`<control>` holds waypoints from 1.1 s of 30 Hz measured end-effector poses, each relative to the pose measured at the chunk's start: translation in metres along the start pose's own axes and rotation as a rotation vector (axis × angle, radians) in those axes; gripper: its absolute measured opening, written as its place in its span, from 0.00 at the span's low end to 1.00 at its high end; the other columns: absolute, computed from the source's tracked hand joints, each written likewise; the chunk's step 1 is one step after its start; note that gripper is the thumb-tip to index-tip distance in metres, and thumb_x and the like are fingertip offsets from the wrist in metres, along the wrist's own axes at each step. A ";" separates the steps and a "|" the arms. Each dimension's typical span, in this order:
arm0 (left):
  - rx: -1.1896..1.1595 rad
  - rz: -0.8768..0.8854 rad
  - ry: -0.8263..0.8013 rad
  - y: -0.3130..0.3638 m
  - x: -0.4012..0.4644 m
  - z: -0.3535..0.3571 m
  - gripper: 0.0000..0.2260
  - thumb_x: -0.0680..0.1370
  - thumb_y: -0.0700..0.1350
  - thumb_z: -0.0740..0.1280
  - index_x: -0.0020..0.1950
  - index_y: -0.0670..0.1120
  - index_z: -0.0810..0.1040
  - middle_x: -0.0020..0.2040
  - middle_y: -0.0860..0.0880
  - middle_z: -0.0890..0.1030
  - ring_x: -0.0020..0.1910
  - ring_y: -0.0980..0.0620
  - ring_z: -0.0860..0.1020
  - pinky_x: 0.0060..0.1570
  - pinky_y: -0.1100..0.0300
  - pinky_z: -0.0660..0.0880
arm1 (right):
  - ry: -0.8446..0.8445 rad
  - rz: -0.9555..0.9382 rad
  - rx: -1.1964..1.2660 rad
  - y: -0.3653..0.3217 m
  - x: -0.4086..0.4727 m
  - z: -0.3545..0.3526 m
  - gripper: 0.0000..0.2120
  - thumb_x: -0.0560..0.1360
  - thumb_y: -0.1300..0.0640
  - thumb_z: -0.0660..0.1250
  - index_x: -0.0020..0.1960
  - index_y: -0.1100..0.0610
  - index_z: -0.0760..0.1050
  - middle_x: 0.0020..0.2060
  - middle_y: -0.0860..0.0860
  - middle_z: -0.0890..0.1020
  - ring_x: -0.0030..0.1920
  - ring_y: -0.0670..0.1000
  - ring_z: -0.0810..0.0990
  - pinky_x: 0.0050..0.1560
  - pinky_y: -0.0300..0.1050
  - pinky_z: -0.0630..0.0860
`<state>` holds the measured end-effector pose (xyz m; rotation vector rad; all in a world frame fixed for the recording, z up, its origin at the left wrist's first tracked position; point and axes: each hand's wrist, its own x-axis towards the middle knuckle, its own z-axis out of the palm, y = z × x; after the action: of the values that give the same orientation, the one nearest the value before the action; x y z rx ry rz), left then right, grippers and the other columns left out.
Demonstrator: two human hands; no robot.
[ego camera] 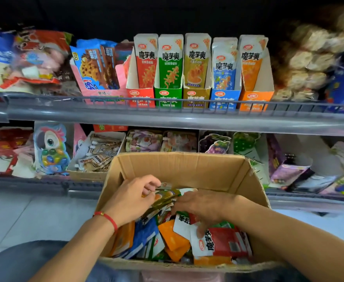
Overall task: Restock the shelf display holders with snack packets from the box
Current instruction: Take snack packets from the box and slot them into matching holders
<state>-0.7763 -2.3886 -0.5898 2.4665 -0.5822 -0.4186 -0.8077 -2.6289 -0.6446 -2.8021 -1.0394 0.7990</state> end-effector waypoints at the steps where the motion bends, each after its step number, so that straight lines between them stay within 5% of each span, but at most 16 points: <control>1: 0.004 0.000 -0.004 0.001 0.001 0.000 0.12 0.81 0.45 0.66 0.61 0.60 0.78 0.54 0.62 0.79 0.53 0.65 0.78 0.54 0.65 0.77 | -0.014 0.004 -0.033 -0.001 -0.001 0.001 0.45 0.66 0.44 0.82 0.74 0.47 0.62 0.70 0.50 0.71 0.69 0.56 0.69 0.64 0.58 0.73; 6: 0.009 0.022 -0.021 0.006 0.005 0.004 0.12 0.81 0.45 0.66 0.61 0.59 0.78 0.54 0.61 0.80 0.52 0.64 0.78 0.53 0.66 0.76 | -0.043 0.033 -0.145 -0.003 -0.005 0.015 0.51 0.64 0.43 0.82 0.77 0.48 0.58 0.76 0.51 0.62 0.74 0.56 0.62 0.68 0.59 0.69; 15: -0.002 0.016 -0.037 0.010 0.008 0.006 0.12 0.80 0.45 0.66 0.61 0.58 0.79 0.54 0.60 0.80 0.52 0.64 0.78 0.47 0.71 0.73 | 0.169 -0.048 -0.351 0.005 0.004 0.020 0.15 0.73 0.49 0.74 0.59 0.48 0.78 0.60 0.48 0.79 0.65 0.54 0.69 0.65 0.57 0.68; 21: -0.058 -0.005 -0.006 0.015 0.006 0.001 0.12 0.80 0.45 0.67 0.59 0.61 0.79 0.54 0.62 0.81 0.52 0.66 0.78 0.47 0.71 0.73 | 0.244 0.075 -0.041 0.016 -0.019 -0.023 0.15 0.79 0.47 0.69 0.64 0.47 0.78 0.64 0.45 0.80 0.74 0.45 0.66 0.80 0.58 0.42; 24: -0.192 -0.021 0.043 0.022 0.006 -0.003 0.10 0.80 0.46 0.68 0.57 0.60 0.80 0.52 0.61 0.82 0.51 0.66 0.79 0.50 0.69 0.75 | 0.440 0.098 0.178 0.016 -0.043 -0.047 0.09 0.81 0.46 0.67 0.59 0.47 0.77 0.57 0.44 0.81 0.63 0.47 0.76 0.74 0.51 0.63; 28: -0.512 -0.001 0.039 0.040 0.002 -0.007 0.12 0.78 0.53 0.72 0.61 0.57 0.79 0.54 0.58 0.84 0.53 0.66 0.80 0.51 0.69 0.76 | 0.658 0.148 0.495 0.009 -0.070 -0.072 0.07 0.80 0.50 0.71 0.48 0.52 0.75 0.40 0.45 0.80 0.40 0.44 0.78 0.39 0.40 0.73; 33: -0.756 -0.054 -0.076 0.052 0.006 0.006 0.17 0.77 0.41 0.74 0.64 0.49 0.77 0.53 0.49 0.87 0.52 0.51 0.85 0.57 0.53 0.81 | 0.716 0.263 0.934 0.009 -0.077 -0.078 0.07 0.79 0.55 0.72 0.52 0.57 0.77 0.44 0.51 0.86 0.45 0.52 0.87 0.46 0.57 0.84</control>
<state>-0.7901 -2.4331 -0.5653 1.7477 -0.3035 -0.6212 -0.8138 -2.6740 -0.5445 -2.0905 -0.1046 0.1408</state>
